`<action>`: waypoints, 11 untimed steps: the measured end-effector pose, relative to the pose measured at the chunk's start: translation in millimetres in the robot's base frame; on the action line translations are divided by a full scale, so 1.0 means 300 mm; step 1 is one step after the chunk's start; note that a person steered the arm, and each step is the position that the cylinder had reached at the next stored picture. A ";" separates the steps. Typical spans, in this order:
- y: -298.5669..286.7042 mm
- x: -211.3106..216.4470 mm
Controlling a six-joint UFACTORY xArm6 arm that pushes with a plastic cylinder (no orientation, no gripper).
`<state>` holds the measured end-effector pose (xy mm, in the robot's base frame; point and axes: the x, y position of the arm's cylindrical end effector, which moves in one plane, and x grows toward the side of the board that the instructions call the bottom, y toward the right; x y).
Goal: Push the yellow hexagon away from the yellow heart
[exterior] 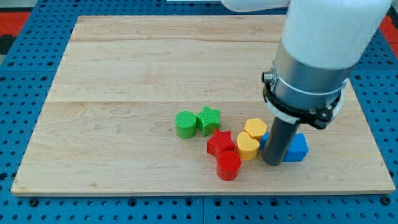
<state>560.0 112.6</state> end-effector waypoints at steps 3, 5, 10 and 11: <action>-0.106 0.030; -0.244 0.030; -0.150 -0.113; -0.094 -0.144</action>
